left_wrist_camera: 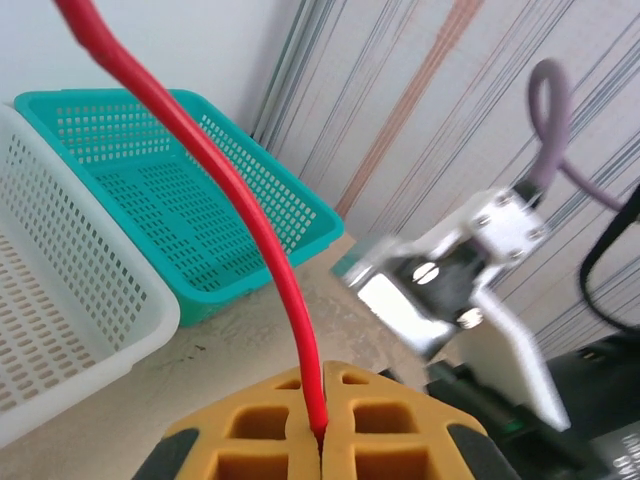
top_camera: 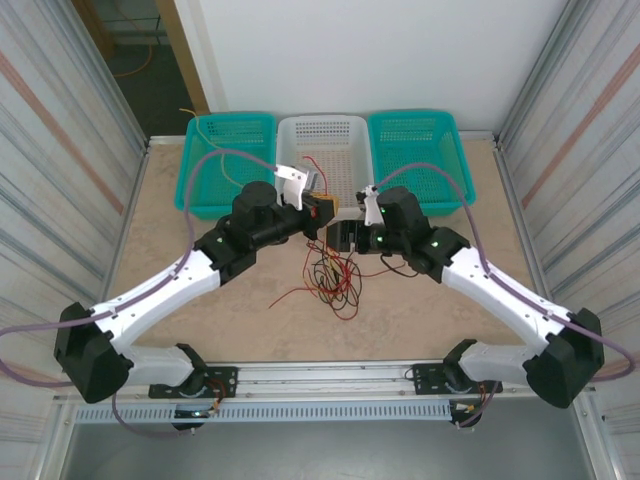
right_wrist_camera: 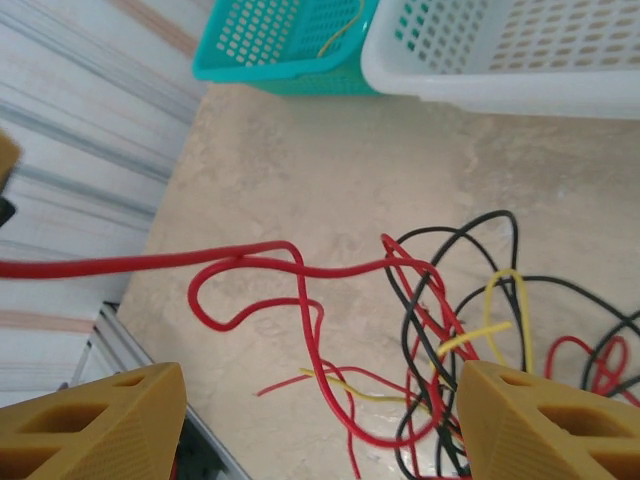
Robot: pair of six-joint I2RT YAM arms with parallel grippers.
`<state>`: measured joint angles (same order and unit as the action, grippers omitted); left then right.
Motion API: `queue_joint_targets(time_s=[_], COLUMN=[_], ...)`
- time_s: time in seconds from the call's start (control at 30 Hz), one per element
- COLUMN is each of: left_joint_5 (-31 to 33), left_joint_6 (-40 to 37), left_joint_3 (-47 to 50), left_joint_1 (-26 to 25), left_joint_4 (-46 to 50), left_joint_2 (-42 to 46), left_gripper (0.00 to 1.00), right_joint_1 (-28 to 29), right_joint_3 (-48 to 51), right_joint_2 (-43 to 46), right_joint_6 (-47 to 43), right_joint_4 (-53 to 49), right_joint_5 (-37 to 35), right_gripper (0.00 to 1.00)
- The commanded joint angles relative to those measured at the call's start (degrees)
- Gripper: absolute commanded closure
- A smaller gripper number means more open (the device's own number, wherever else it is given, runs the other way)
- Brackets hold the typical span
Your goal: Untangle the cables
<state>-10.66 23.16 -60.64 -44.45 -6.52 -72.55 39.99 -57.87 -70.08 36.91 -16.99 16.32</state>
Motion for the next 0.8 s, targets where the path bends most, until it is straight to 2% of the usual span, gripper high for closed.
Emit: queue_joint_targets(time_s=[0.0,0.07,0.17,0.3,0.47,0.53,0.6,0.67,0.7,0.77], left_joint_5=[-0.6,-1.2,-1.5,-0.9,3.5,4.8,4.2,1.9,1.0,-0.6], left_joint_6=[3.0,4.1,5.0,4.5,4.5,4.8,6.3,8.1,8.5,9.0], left_joint_3=[-2.0,-2.1,-2.3,-3.0,-2.8,-2.3,-1.3,-0.2,0.0,0.0], left_joint_1=[1.2,2.0,3.4,4.9,7.1,8.2,9.7,11.2,11.5,11.5], left_joint_4=[-4.0,-4.3,-3.7,-1.4,2.4,4.1,4.5,3.7,3.1,2.5], left_joint_2=[2.6,3.2,4.4,6.5,10.1,10.9,11.8,12.3,12.6,12.6], left_gripper=[1.0,1.0,1.0,1.0,1.0,1.0,1.0,1.0,1.0,1.0], right_joint_1=[0.9,0.9,0.6,0.4,0.0,0.0,0.0,-0.2,-0.2,-0.2], right_joint_3=[0.3,1.9,4.8,8.5,12.0,12.5,12.2,10.4,9.6,7.7], right_joint_2=[-2.4,-4.0,-5.4,-6.8,-6.6,-5.2,-4.1,-3.2,-2.8,-2.1], right_joint_6=[1.1,1.6,2.6,3.2,3.7,3.5,2.8,1.9,1.6,1.4], right_joint_4=[3.7,4.2,5.0,6.1,6.2,5.9,4.5,2.0,1.4,1.0], right_joint_5=[-0.3,-1.0,-1.8,-2.4,-3.7,-4.3,-5.0,-5.7,-5.7,-5.4], right_gripper=[0.33,0.4,0.58,0.69,0.88,0.93,0.93,0.88,0.82,0.6])
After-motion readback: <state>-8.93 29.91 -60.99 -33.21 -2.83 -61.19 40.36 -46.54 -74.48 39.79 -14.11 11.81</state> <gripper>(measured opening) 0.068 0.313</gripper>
